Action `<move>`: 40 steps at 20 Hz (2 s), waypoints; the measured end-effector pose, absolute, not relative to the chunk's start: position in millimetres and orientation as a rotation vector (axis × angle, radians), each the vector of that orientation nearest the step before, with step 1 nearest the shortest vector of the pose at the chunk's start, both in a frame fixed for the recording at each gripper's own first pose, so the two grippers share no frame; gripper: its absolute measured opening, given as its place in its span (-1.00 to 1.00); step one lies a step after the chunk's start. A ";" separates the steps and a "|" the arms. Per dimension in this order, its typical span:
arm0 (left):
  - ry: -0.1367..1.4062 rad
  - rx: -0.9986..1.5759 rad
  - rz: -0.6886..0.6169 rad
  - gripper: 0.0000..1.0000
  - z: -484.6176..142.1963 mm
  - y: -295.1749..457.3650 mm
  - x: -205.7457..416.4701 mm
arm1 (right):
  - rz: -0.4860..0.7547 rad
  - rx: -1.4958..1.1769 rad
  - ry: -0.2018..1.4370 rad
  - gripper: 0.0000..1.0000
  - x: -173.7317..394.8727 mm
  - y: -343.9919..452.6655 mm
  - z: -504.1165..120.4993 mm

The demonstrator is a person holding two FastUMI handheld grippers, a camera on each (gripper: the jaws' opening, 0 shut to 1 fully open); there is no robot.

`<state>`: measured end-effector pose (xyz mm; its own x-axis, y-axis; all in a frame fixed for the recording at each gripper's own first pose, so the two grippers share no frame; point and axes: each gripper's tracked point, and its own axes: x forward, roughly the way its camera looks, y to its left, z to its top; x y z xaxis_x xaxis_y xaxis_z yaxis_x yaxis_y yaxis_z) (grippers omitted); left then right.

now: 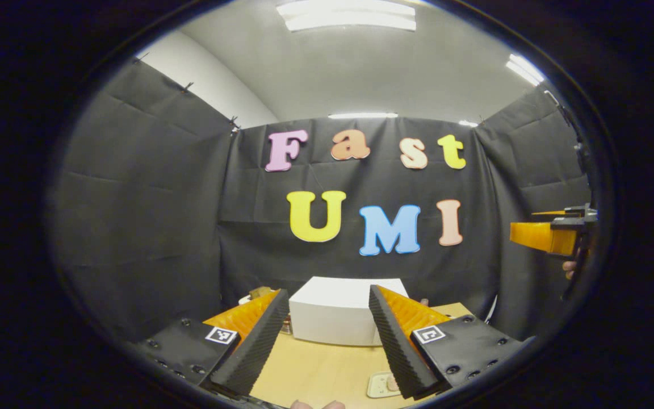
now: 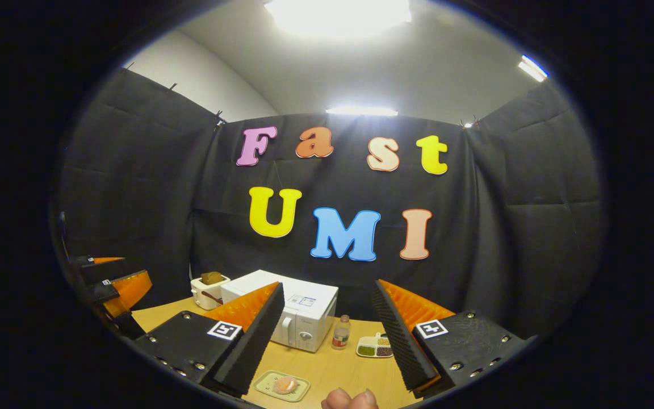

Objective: Open the microwave oven with the left hand, put the food in, and close the microwave oven.

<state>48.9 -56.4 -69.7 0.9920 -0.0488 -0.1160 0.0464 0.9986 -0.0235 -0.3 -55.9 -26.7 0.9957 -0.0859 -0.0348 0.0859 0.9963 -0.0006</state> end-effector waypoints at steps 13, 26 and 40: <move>0.213 0.056 -0.226 0.89 -226.6 -150.1 195.4 | -0.228 0.124 0.148 0.92 51.7 -97.8 -85.0; 0.407 0.030 -0.329 0.93 -420.6 -207.2 314.4 | -0.515 0.028 0.315 0.92 74.4 -131.5 -132.3; 0.539 -0.135 -0.363 -0.06 -491.9 -249.0 349.5 | -0.594 0.018 0.391 0.92 57.8 -134.5 -156.3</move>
<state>349.5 -249.0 -491.9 0.7967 -0.3716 -0.4766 0.3016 0.9279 -0.2192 57.8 -134.5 -156.3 0.7574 -0.5418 -0.3644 0.5486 0.8307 -0.0947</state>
